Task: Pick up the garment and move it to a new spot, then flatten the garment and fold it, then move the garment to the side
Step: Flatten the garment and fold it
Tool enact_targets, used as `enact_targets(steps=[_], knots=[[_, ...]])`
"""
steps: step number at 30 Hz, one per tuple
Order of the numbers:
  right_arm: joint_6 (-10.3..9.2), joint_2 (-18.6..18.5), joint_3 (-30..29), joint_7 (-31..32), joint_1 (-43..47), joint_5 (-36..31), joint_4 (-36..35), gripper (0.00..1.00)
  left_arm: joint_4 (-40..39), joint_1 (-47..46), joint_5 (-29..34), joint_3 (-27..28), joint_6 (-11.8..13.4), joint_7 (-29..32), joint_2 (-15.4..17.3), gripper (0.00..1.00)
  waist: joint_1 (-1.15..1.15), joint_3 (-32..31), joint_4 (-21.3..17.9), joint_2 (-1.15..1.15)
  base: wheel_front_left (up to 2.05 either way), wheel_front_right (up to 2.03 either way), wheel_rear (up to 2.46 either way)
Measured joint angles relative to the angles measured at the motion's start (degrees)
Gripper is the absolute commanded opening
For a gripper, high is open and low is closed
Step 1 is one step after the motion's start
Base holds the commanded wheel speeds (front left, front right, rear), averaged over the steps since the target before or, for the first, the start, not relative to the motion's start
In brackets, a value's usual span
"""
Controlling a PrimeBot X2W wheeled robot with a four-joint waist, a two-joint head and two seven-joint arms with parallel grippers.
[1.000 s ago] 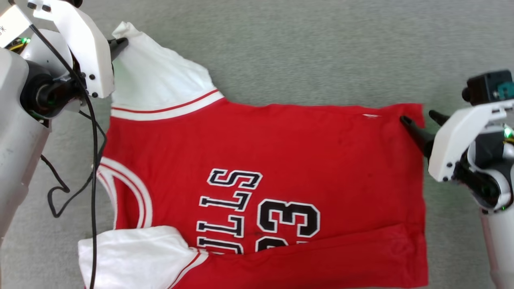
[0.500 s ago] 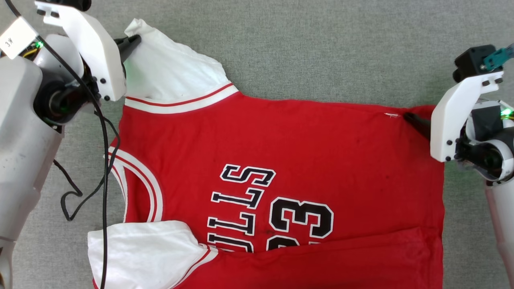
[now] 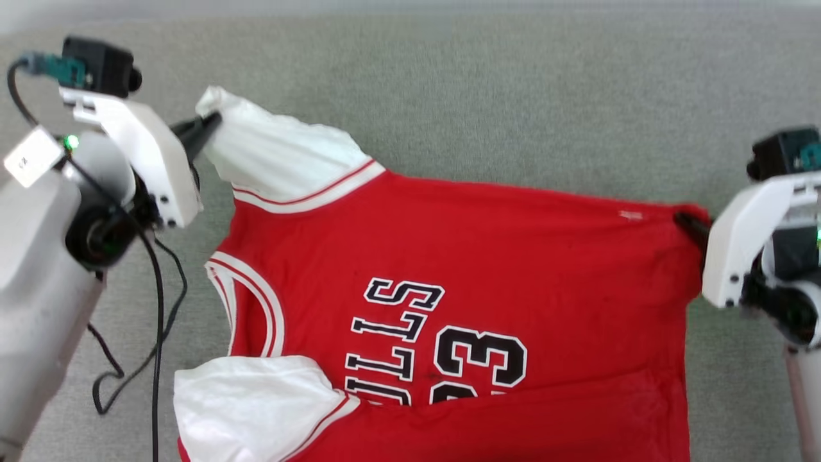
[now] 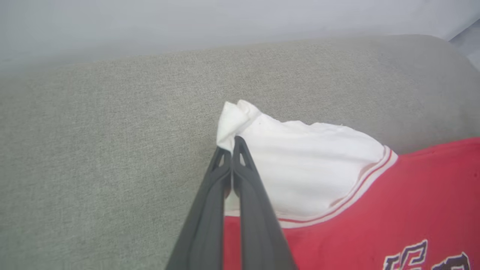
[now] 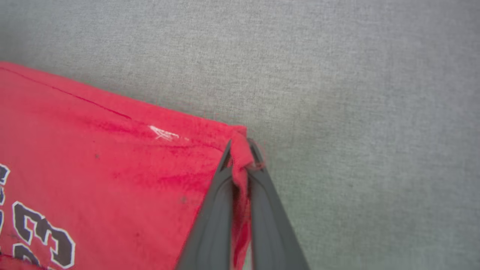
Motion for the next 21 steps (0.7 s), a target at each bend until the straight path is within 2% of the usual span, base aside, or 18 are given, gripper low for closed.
enact_targets(steps=[6, 13, 21], knots=[[0.00, 1.35, -2.18, -0.51, 10.82, -0.49, -5.14, 0.00, -6.91, 10.15, -1.24, 0.20, 2.85, -2.47, 3.19, 0.00, 0.00, -5.30, 0.74, 0.00, 0.00, 0.00, 0.00], [0.00, 4.65, -5.69, -1.13, 22.23, -0.43, -8.20, 0.00, -18.18, 25.64, -3.89, 0.41, 9.55, -5.92, 6.09, 0.00, 0.00, -9.87, 1.76, 0.00, 0.00, 0.00, 0.00], [0.00, 8.05, -10.02, -3.60, 30.37, -0.04, -7.51, 0.00, -26.73, 40.51, -8.20, 1.76, 16.59, -9.34, 8.53, 0.00, -0.01, -12.69, 2.95, 0.00, 0.00, 0.00, 0.00]])
